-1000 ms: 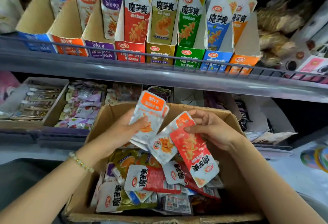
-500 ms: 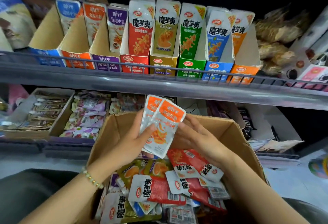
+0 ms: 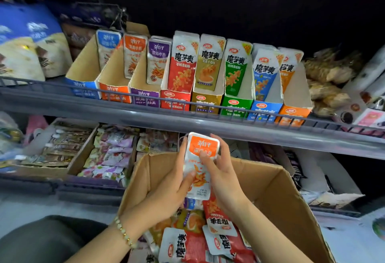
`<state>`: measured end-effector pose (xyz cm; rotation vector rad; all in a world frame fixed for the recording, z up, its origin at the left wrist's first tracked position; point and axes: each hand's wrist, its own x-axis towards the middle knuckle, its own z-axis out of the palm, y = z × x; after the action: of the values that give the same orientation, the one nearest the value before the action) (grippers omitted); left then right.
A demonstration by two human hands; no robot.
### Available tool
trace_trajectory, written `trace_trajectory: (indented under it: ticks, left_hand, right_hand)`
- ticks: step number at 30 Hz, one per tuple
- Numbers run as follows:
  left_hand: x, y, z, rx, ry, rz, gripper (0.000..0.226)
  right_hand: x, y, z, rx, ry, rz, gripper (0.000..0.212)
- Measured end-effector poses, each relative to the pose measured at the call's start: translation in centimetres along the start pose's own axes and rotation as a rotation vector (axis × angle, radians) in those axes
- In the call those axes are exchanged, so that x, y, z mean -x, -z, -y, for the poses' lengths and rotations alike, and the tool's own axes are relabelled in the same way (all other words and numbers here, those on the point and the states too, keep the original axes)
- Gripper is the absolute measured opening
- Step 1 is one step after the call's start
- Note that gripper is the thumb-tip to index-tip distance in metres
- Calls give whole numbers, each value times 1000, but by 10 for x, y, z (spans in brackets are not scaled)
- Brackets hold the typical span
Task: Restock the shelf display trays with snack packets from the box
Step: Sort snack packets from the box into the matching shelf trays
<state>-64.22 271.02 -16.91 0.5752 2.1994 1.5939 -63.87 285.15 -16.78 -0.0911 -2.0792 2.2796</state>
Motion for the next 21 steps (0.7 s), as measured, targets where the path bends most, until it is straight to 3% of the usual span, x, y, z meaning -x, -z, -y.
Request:
trace_trajectory:
  ticks: [6, 9, 12, 17, 21]
  left_hand:
    - [11, 20, -12, -133, -13, -163, 60]
    - [8, 33, -2, -68, 7, -285, 49]
    - [9, 50, -2, 72, -17, -246, 37]
    - [13, 89, -16, 20, -103, -183, 27]
    - [10, 123, -31, -49, -154, -169, 31]
  right_hand:
    - [-7, -24, 16, 3, 50, -8, 41]
    - [-17, -34, 26, 40, 69, -2, 44]
    - [-28, -39, 52, 141, 51, 78, 41]
    - [-54, -43, 117, 477, -23, 394, 37]
    - [-77, -66, 150, 565, -2, 443, 32]
